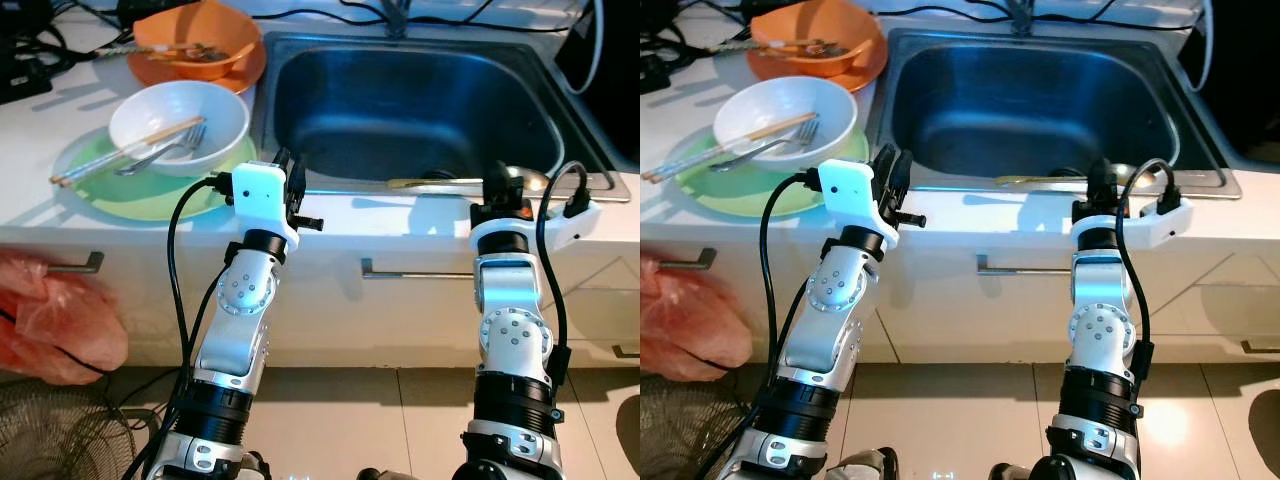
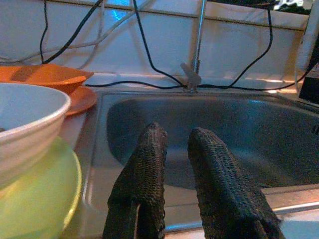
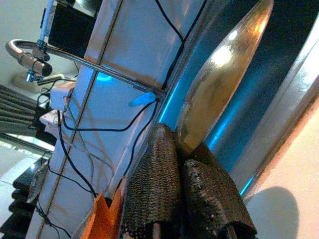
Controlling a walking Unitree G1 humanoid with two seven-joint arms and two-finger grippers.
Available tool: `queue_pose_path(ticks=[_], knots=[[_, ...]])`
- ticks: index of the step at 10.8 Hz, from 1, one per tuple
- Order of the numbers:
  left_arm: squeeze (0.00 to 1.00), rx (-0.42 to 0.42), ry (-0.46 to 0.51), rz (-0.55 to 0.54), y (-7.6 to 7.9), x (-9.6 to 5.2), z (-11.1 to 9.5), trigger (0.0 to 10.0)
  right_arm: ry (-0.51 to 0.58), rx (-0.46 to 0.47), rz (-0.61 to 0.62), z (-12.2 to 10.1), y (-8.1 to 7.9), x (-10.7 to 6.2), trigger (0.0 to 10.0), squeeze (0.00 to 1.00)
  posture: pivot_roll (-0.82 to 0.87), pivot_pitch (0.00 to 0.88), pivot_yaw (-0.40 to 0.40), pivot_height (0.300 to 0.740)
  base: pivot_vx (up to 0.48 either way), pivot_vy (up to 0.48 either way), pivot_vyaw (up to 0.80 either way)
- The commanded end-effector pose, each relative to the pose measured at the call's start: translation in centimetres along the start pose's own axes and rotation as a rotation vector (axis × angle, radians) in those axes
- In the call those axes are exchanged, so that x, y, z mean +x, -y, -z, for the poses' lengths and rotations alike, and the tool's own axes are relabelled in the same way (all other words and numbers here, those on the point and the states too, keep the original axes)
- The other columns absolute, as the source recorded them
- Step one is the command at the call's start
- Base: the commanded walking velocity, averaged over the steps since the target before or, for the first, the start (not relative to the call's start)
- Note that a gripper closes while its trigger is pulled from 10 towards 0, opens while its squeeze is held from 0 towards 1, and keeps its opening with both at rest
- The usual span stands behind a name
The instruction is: Kitchen organization
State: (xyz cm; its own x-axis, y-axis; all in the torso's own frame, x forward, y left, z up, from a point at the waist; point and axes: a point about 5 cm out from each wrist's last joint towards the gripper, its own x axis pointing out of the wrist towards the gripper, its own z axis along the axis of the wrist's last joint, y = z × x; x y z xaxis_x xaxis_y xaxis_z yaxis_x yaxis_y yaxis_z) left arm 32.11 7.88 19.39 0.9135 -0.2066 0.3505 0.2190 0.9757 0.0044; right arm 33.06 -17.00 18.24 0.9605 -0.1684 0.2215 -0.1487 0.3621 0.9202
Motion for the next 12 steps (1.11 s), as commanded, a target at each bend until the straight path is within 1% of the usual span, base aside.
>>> queue_pose_path(ticks=[1,12], knots=[[0.0,0.01,-0.011,0.008,0.24,-0.09,0.32,10.0,0.005,0.037,-0.025,0.5,-0.66,-0.01,10.0,0.0,0.13,0.17,-0.029,0.74,0.48,0.0,0.0],[0.0,0.012,-0.006,0.016,0.35,-0.03,0.25,10.0,0.007,0.039,-0.026,0.49,-0.69,0.0,10.0,0.0,0.13,0.17,-0.028,0.74,0.48,0.0,0.0]])
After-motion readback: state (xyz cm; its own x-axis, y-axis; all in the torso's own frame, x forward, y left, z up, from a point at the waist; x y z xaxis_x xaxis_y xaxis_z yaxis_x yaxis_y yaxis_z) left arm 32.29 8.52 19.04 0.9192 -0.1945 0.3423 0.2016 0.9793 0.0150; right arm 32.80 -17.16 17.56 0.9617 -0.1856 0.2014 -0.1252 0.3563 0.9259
